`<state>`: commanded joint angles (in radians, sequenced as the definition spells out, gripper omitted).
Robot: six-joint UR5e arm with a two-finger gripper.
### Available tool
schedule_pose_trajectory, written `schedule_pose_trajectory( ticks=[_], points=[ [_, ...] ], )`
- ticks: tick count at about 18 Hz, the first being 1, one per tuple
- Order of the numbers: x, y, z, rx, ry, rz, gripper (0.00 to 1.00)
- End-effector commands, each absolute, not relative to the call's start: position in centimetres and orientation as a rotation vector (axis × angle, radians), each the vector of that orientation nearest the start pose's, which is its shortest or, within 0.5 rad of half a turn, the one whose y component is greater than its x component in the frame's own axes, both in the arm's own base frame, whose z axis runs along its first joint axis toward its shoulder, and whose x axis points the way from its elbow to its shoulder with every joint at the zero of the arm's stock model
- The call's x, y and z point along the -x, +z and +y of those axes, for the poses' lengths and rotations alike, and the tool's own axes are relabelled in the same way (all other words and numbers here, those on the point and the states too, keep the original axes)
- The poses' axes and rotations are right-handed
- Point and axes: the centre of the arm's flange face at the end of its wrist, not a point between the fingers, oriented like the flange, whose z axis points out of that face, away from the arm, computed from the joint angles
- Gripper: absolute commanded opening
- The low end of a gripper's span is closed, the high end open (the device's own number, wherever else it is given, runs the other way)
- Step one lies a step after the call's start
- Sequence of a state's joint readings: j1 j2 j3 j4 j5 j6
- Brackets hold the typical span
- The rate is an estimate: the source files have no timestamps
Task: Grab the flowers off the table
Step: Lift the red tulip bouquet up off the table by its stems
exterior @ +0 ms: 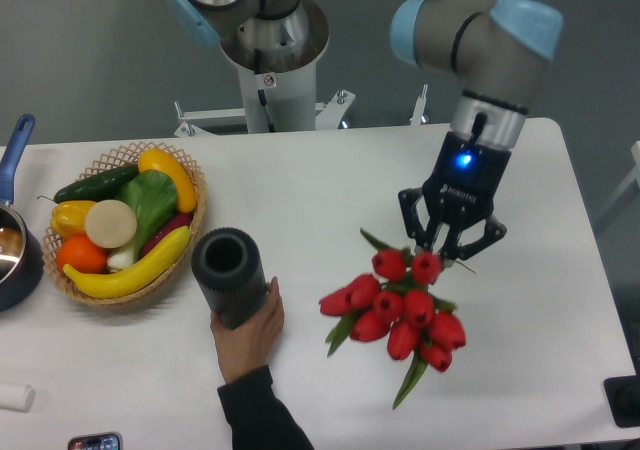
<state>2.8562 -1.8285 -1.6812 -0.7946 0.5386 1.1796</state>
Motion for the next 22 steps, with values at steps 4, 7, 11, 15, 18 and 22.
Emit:
schedule_pose_trajectory(
  ticks=[4, 7, 11, 15, 18, 22],
  points=[
    [50.6, 43.3, 36.8, 2.01, 0.01, 0.127, 0.22],
    [50.7, 44.0, 36.8, 1.988, -0.003, 0.116, 0.22],
    [51.3, 44.6, 36.1, 1.977, 0.011, 0.109, 0.22],
    [52.0, 44.8, 35.0, 1.947, 0.012, 0.095, 0.22],
    [52.3, 45.1, 34.5, 1.921, 0.008, 0.092, 0.22],
    [52.5, 44.8, 34.0, 1.922, 0.006, 0.079, 0.22]
  ],
)
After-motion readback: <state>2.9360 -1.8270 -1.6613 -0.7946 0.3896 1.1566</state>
